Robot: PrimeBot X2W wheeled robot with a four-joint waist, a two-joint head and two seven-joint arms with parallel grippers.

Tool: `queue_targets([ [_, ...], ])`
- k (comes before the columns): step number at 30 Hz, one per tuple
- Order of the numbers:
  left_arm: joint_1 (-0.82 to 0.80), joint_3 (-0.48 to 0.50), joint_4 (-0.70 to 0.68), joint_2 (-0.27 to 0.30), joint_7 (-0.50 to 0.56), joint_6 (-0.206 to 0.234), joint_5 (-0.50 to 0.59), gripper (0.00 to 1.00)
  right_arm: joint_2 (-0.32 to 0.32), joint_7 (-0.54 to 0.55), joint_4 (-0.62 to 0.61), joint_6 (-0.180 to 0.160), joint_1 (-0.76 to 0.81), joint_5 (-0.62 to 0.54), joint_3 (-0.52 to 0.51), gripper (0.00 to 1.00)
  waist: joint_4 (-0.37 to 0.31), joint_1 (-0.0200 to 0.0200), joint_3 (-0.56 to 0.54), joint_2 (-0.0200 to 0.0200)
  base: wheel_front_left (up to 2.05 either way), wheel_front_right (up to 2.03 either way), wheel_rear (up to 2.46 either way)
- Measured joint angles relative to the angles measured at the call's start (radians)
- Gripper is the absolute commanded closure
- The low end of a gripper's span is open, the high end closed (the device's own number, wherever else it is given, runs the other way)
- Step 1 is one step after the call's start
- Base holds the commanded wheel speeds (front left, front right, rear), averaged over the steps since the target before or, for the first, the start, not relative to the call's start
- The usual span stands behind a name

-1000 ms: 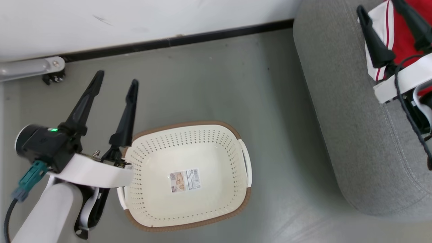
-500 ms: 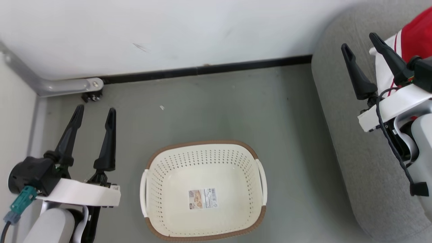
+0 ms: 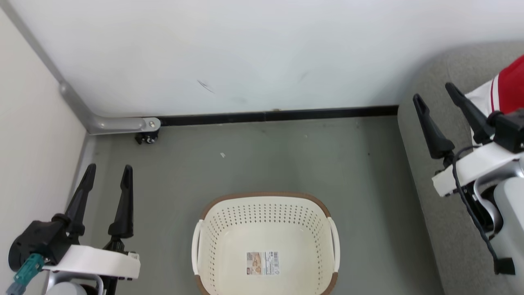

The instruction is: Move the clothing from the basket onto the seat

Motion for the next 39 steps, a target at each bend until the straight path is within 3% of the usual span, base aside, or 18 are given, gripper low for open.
queue_targets([
  [16,0.075,0.006,0.023,-0.002,-0.007,-0.022,-0.004,0.00,0.074,0.000,-0.073,0.000,0.219,-0.040,-0.119,0.00,0.061,0.0000,-0.102,0.0000,0.00,0.00,0.00],
  [39,0.162,0.029,0.052,-0.009,-0.007,-0.059,0.016,0.00,0.136,0.000,-0.175,0.000,0.393,-0.070,-0.157,0.00,0.068,0.0000,-0.178,0.0000,0.00,0.00,0.00],
])
